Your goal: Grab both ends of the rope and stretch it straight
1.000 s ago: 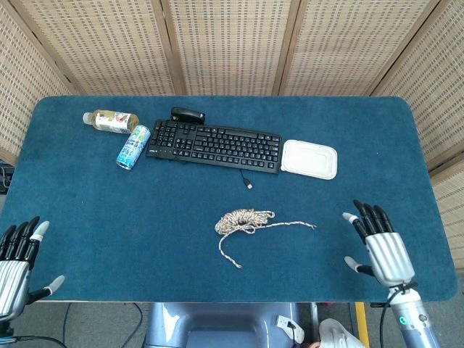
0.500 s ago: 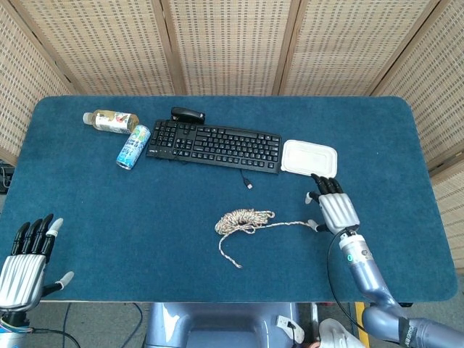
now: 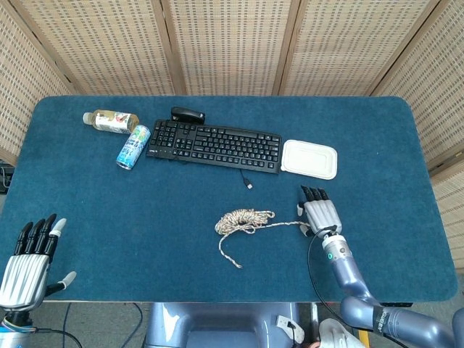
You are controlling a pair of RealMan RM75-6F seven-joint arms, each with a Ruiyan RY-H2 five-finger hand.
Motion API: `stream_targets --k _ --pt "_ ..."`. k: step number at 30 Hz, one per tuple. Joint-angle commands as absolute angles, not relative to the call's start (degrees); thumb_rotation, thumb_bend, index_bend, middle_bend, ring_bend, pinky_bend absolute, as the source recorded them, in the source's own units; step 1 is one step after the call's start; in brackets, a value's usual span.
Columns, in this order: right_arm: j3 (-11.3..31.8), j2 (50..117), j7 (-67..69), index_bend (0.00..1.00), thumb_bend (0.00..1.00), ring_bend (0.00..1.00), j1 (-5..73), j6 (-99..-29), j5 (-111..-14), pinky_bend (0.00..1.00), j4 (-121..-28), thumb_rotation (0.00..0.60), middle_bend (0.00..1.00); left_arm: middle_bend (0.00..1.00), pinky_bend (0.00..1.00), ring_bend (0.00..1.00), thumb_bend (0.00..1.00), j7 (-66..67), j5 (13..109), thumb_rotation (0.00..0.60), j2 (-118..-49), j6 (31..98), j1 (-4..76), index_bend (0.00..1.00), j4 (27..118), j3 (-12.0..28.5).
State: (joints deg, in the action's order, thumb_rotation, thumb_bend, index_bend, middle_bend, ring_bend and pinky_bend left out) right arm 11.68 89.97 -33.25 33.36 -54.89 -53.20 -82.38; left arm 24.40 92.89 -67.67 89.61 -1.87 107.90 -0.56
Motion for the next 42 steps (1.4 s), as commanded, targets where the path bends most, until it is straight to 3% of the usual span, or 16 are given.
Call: stream_targets --k 1,12,24,35,42 --pt "11.12 90.45 -33.86 0.45 0.31 0.00 33.76 -55.05 -52.57 0.00 -82.13 0.600 0.00 0.00 0.00 0.00 0.00 24.53 92.81 0.600 -67.76 89.58 -1.82 0.00 107.89 -0.57" --pt "9.72 91.45 -35.02 0.48 0.31 0.00 34.51 -55.55 -50.20 0.00 -81.28 0.600 0.00 0.00 0.00 0.00 0.00 24.59 92.64 0.600 -67.85 89.59 -1.69 0.00 107.82 -0.61" --pt "8.61 92.45 -36.10 0.53 0.38 0.00 35.61 -55.78 -48.26 0.00 -79.79 0.600 0.00 0.00 0.00 0.00 0.00 24.33 92.64 0.600 -67.82 89.98 -1.71 0.00 107.69 -0.66" --pt "7.74 92.95 -35.24 0.65 0.43 0.00 35.83 -57.02 -49.88 0.00 -79.32 0.600 0.00 0.00 0.00 0.00 0.00 24.57 92.68 0.600 -67.99 89.94 -1.61 0.00 107.48 -0.78" --pt "7.09 92.56 -33.77 0.69 0.43 0.00 35.48 -58.52 -53.25 0.00 -79.98 0.600 0.00 0.00 0.00 0.00 0.00 25.82 95.54 0.600 -68.75 89.23 -0.44 0.00 105.87 -0.99"
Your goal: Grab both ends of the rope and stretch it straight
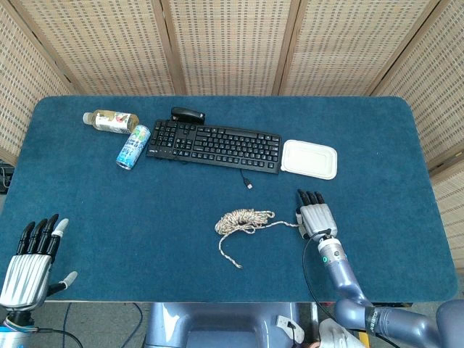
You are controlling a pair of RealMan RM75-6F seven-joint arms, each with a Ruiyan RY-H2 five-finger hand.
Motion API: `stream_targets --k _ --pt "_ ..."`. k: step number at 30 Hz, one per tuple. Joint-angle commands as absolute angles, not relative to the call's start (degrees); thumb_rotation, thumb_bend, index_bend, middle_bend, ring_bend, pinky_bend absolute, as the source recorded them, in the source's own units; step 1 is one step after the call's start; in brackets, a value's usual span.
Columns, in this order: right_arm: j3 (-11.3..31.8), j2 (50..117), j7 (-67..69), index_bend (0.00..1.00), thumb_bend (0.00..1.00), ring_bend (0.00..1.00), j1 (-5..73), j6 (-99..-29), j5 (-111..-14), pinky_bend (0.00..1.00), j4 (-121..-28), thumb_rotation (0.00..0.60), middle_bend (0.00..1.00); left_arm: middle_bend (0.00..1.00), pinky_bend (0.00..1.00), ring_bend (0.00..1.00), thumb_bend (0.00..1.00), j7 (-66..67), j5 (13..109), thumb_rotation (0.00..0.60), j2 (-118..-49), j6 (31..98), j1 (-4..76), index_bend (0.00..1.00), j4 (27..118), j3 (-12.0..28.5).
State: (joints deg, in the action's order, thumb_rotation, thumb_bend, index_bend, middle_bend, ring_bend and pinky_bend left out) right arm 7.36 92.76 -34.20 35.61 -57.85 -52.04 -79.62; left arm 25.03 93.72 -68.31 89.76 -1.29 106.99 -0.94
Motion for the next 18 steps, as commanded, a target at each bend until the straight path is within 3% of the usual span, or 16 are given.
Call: stream_targets --k 1,7,13,18 --pt "6.88 92.33 -33.74 0.69 0.43 0.00 35.41 -58.99 -54.10 0.00 -80.36 0.600 0.00 0.00 0.00 0.00 0.00 26.54 97.15 0.600 -69.25 88.29 0.68 0.00 104.46 -0.85" --pt "6.28 91.73 -35.15 0.69 0.43 0.00 35.55 -60.25 -56.02 0.00 -81.89 0.600 0.00 0.00 0.00 0.00 0.02 29.83 103.15 0.600 -71.03 80.39 8.51 0.03 99.87 1.00" --pt "6.04 91.87 -37.08 0.70 0.43 0.00 35.88 -60.60 -56.07 0.00 -82.39 0.600 0.00 0.00 0.00 0.00 0.09 26.98 108.05 0.600 -74.19 66.93 20.59 0.24 96.56 2.30" --pt "6.19 91.95 -38.14 0.70 0.43 0.00 36.33 -60.19 -55.42 0.00 -82.47 0.600 0.00 0.00 0.00 0.00 0.17 23.27 109.10 0.600 -78.61 59.66 28.41 0.37 93.67 3.56"
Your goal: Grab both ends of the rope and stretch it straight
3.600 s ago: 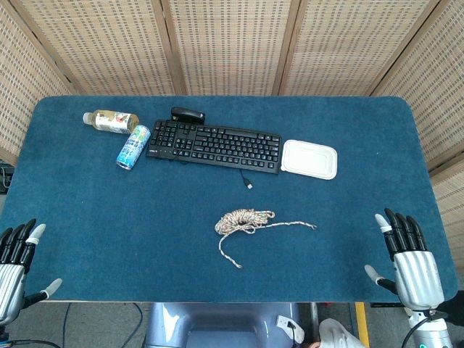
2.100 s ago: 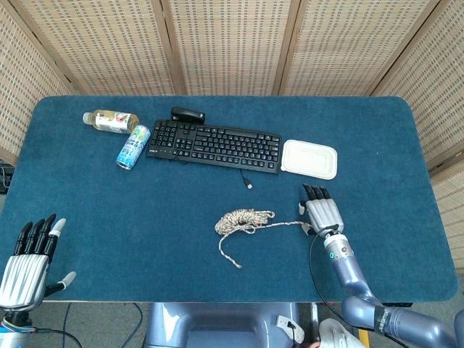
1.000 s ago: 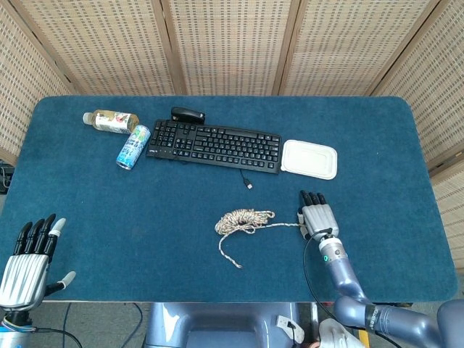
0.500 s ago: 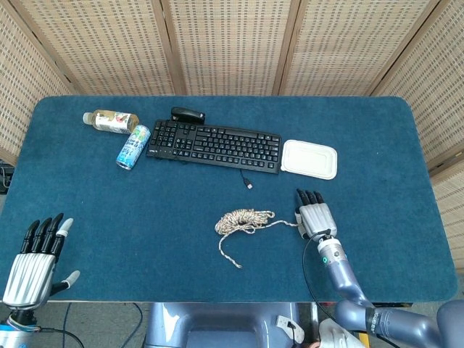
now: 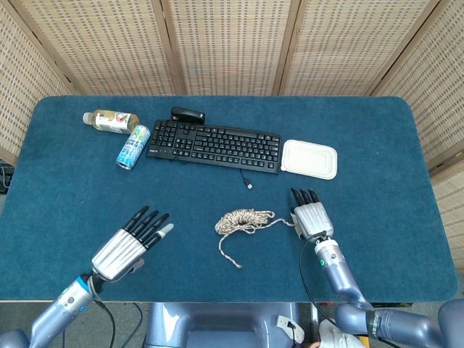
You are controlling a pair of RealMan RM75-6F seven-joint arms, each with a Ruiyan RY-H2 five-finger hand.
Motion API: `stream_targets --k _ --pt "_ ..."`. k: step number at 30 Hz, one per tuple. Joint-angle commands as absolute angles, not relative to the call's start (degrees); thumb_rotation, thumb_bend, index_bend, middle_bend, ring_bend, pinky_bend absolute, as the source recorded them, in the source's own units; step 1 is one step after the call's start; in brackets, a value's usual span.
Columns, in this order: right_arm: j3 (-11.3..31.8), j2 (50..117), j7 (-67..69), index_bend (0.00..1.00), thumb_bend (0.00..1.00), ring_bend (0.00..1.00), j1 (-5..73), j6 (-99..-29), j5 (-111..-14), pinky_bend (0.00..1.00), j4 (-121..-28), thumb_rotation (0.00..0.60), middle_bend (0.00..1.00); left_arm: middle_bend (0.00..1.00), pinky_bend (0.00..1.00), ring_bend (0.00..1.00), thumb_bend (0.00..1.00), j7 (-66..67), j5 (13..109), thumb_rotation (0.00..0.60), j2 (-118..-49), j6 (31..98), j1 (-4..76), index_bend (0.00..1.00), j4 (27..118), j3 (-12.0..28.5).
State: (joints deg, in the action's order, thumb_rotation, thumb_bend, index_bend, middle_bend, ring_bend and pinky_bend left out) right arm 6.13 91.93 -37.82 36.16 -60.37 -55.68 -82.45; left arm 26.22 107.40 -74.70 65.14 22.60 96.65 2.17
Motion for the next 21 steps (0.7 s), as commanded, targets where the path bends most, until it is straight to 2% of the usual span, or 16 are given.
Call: stream_targets --k 1,7,16,21 --pt "6.25 91.99 -38.45 0.70 0.43 0.00 36.48 -60.03 -55.14 0.00 -82.46 0.600 0.00 0.00 0.00 0.00 0.18 22.80 108.96 0.600 -80.15 58.08 30.16 0.38 92.60 4.01" --pt "6.65 92.17 -39.50 0.70 0.43 0.00 37.21 -59.23 -53.68 0.00 -82.37 0.600 0.00 0.00 0.00 0.00 0.22 21.56 106.59 0.600 -86.98 51.54 36.51 0.42 87.66 5.08" --pt "6.80 92.47 -40.02 0.70 0.43 0.00 38.14 -57.97 -52.30 0.00 -81.36 0.600 0.00 0.00 0.00 0.00 0.28 23.32 102.18 0.600 -95.33 45.32 42.76 0.43 81.59 6.29" --pt "6.64 92.66 -40.11 0.70 0.43 0.00 38.47 -57.54 -51.90 0.00 -80.90 0.600 0.00 0.00 0.00 0.00 0.31 25.31 99.22 0.600 -97.27 42.83 44.66 0.44 80.87 6.49"
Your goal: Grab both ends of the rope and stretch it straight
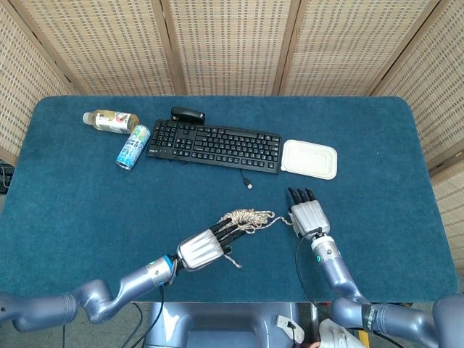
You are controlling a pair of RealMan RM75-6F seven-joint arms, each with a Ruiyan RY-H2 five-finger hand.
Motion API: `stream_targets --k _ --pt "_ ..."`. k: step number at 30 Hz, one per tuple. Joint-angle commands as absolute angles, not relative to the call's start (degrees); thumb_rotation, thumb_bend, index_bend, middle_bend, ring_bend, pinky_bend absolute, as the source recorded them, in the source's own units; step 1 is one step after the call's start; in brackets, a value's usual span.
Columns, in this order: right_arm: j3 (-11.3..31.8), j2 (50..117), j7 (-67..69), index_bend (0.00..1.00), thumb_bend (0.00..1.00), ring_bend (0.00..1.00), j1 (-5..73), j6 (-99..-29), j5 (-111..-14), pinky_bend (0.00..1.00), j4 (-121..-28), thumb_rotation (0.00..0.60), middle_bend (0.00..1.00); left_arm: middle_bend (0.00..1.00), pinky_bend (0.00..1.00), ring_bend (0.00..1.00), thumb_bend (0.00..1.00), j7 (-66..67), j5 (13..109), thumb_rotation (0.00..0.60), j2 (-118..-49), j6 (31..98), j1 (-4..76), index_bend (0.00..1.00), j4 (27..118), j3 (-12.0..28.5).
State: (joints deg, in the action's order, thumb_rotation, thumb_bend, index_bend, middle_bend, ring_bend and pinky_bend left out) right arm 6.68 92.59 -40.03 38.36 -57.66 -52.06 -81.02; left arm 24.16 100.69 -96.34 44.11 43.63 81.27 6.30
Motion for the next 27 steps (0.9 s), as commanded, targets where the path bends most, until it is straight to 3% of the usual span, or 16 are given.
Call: stream_targets --k 1,27 --pt "6.62 92.71 -40.21 0.70 0.43 0.00 38.56 -57.47 -51.75 0.00 -80.80 0.600 0.00 0.00 0.00 0.00 0.31 25.80 98.39 0.600 -97.55 42.24 45.01 0.44 80.93 6.51" --pt "6.39 93.04 -38.85 0.71 0.43 0.00 39.26 -56.73 -51.07 0.00 -79.82 0.600 0.00 0.00 0.00 0.00 0.38 31.28 88.54 0.600 -106.62 38.70 51.78 0.48 75.08 6.27"
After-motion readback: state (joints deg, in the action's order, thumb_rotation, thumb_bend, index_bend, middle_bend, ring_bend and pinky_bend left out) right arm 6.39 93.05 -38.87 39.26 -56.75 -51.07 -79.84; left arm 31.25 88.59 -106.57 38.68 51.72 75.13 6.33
